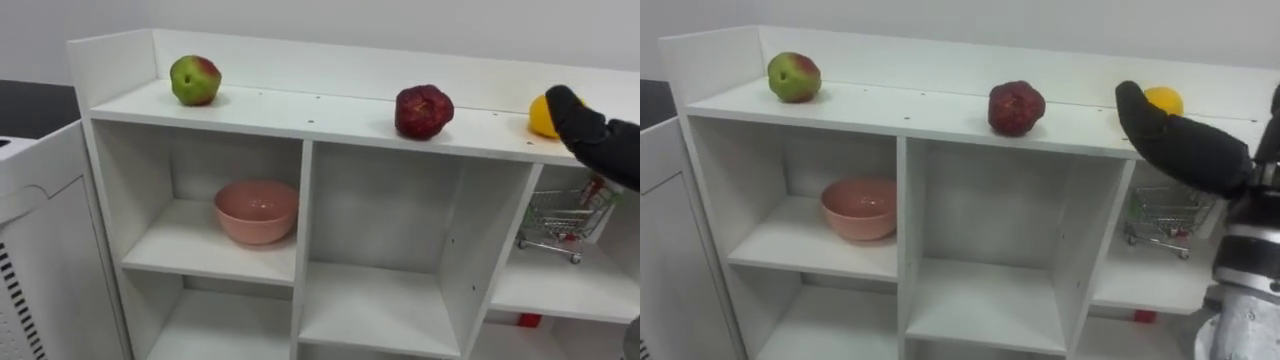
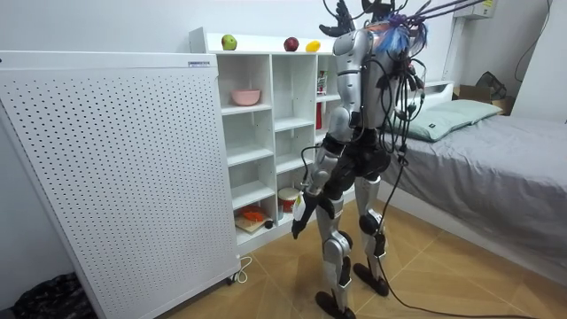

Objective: Arrange fruit in the closet

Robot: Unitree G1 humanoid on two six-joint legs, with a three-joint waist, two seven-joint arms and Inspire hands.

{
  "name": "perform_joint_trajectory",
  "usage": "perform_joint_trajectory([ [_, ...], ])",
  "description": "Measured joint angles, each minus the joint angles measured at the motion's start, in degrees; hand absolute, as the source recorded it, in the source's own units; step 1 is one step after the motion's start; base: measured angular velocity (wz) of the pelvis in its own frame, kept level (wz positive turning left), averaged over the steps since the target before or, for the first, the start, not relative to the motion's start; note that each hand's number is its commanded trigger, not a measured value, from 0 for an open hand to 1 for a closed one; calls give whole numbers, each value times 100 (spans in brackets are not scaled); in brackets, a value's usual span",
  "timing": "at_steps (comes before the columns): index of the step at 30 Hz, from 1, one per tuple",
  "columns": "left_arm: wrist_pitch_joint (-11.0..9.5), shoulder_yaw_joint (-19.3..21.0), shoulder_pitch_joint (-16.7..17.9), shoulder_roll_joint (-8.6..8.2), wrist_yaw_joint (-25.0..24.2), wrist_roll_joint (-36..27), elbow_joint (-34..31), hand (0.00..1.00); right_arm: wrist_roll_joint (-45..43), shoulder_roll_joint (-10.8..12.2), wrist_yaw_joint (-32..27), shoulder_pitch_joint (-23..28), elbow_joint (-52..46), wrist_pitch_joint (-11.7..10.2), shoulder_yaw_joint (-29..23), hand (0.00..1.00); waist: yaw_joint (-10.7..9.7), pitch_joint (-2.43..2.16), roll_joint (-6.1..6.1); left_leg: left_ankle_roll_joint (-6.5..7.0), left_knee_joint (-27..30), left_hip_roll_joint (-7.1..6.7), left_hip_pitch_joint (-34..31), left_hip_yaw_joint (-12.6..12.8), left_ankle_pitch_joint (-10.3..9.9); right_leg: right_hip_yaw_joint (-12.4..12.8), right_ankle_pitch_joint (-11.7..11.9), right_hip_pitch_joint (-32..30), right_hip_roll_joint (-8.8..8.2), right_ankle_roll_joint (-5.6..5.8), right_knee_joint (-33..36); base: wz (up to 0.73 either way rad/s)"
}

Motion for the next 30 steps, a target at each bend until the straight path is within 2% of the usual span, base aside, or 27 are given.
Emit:
perform_joint_trajectory([
  [2,-13,-1,2,0,-2,5,-55,0,294,-106,104,-69,0,-1,0,0,41,2,-31,0,-1,2,4,-9,0,-63,0,9,-2,0,0,2],
  [4,-47,6,35,9,-10,25,-76,0,577,-197,288,-112,46,0,-3,0,41,25,-111,0,-1,2,-14,-65,0,-129,0,29,-3,0,-4,11],
  [7,-60,30,31,42,-18,23,-79,0,909,-259,558,-118,140,1,-6,0,59,22,-211,0,25,2,-72,-93,0,-160,1,-1,-5,-1,-4,6],
  [10,-62,46,21,71,-20,30,-80,0,967,-286,720,-153,311,7,0,0,78,36,-247,0,46,2,-88,-94,0,-161,5,-15,-7,-6,10,0],
  [14,-52,169,41,83,-27,144,-105,0,966,-355,1034,-315,731,190,-7,0,81,35,-287,0,66,1,-98,-115,0,-187,8,7,-13,-9,13,3],
  [17,28,169,82,90,-49,143,-192,0,969,-416,1207,-546,1009,299,-6,0,46,33,-293,0,89,-4,-131,-143,0,-230,8,-3,-19,-10,1,5],
  [18,64,170,89,92,-90,143,-224,0,969,-472,1277,-695,1169,377,-6,0,38,17,-314,0,97,-4,-134,-149,0,-235,9,-3,-19,-11,1,3],
  [21,68,215,84,102,-134,151,-274,0,970,-611,1375,-922,1482,455,-6,0,46,29,-294,0,100,-6,-132,-182,0,-273,10,14,-21,-12,3,5],
  [22,69,233,77,102,-134,148,-275,0,970,-616,1396,-978,1530,499,-6,0,42,15,-306,0,101,-5,-137,-188,0,-283,10,10,-20,-12,5,3],
  [27,129,239,74,102,-131,143,-274,0,975,-625,1604,-1145,1794,519,17,0,55,38,-227,0,103,-8,-115,-215,0,-414,14,86,-35,-11,7,1],
  [30,172,244,76,102,-131,134,-272,0,1115,-703,1775,-1310,2135,614,91,0,73,18,-179,0,111,-8,-123,-221,0,-428,14,81,-36,-11,14,1],
])
